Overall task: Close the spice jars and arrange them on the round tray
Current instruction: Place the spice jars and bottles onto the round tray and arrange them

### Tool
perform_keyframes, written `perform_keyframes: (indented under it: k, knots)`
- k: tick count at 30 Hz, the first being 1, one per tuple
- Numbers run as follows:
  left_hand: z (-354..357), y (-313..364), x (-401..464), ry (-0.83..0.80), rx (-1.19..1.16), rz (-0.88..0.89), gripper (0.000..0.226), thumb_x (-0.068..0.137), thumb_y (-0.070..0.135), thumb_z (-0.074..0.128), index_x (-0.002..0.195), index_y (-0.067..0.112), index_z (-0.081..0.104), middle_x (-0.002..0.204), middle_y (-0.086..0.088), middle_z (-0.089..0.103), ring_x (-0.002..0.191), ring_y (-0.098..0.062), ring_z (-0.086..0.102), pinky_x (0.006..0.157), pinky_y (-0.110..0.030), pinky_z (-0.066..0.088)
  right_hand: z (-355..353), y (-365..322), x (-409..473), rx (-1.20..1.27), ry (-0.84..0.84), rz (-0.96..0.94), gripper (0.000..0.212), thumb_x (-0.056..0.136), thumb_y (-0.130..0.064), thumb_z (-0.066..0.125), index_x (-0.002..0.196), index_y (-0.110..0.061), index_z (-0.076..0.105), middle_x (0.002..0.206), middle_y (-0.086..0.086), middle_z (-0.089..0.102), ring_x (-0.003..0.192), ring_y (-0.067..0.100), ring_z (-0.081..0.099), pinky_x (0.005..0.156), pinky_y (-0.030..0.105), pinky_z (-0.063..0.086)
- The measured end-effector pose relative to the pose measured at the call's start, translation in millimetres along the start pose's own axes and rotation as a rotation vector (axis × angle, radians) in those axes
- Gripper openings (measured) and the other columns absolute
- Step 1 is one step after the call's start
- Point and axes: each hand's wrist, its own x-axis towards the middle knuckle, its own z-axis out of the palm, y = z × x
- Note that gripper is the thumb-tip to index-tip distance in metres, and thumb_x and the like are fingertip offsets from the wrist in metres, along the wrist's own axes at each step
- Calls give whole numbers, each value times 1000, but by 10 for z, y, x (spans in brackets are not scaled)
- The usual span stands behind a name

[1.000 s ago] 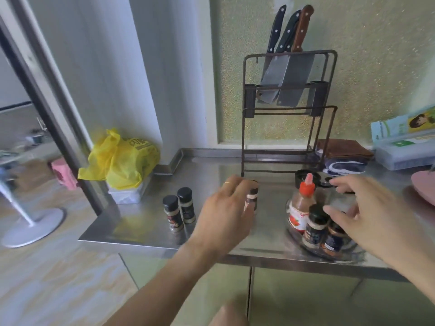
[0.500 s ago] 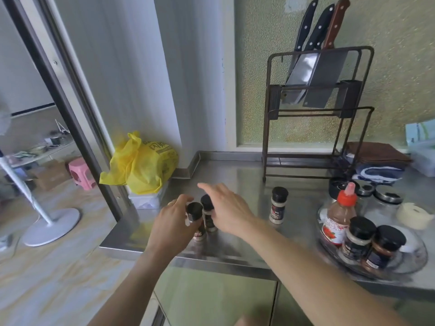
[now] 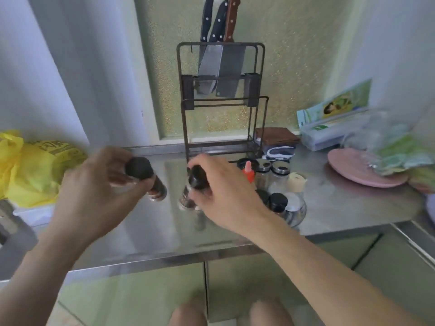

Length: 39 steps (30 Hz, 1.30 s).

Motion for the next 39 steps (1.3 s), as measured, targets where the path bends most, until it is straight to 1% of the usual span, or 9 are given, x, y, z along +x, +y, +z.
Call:
perform_keyframes:
  k: [4,8,11,13,15,19,25,32,39]
  knots:
    - [249,765,156,-48,-128,172,40,74,39,86,105,29,63,91,18,74,76,2,72,75,-28,59,-909,379,-267,-38,87,160,45,87,-32,78,127,-32,55,109,-13,62,84,5,60,74,21,46]
    - [665,1414,287,-91,-188,380,43,76,35,83,112,23,62,95,12,73,77,-7,73,81,-35,60,-1507,800,-462,-108,150,306,47,84,-35,80,126,-34,58,104,-14,61,83,10,64,78,25,44]
    - [1085,1766,364,-173,-127,503,43,77,36,77,115,25,61,96,4,73,83,-18,72,83,-39,57,-1617,1155,-575,-125,167,369,45,83,-33,82,122,-32,60,100,-9,63,77,12,66,79,29,48]
    - [1392,1876,377,-249,-74,534,36,77,32,75,111,25,63,96,2,73,86,-21,70,82,-39,57,-1564,1369,-639,-134,128,413,46,82,-32,82,122,-30,60,102,-8,64,73,8,64,76,28,44]
    - [1670,1892,350,-333,-42,554,32,76,25,74,107,22,65,93,0,72,86,-23,68,82,-39,57,-1462,1558,-699,-120,87,452,47,82,-30,83,123,-29,59,106,-7,66,73,11,64,75,28,42]
    - [2051,1780,273,-446,55,547,32,76,22,71,107,19,64,98,-5,71,95,-29,64,80,-35,52,-1233,1808,-746,-95,38,452,50,79,-26,85,121,-28,60,115,1,72,78,20,71,82,37,54]
    - [2319,1604,159,-523,119,536,24,76,22,67,97,22,57,94,-4,67,95,-32,62,72,-33,39,-974,1942,-724,-102,-26,403,50,78,-19,84,123,-25,62,113,0,74,80,21,68,79,33,52]
    - [2399,1503,49,-597,175,523,27,80,23,64,106,17,61,99,-6,70,94,-33,66,80,-41,55,-809,2034,-718,-129,15,360,46,79,-22,82,119,-28,61,95,-14,59,67,16,59,73,36,53]
    - [2417,1441,26,-629,227,553,29,76,30,63,104,23,62,95,-2,71,88,-30,67,72,-40,57,-770,2054,-695,-116,26,314,40,83,-28,78,120,-28,63,106,-5,72,62,13,56,71,34,52]
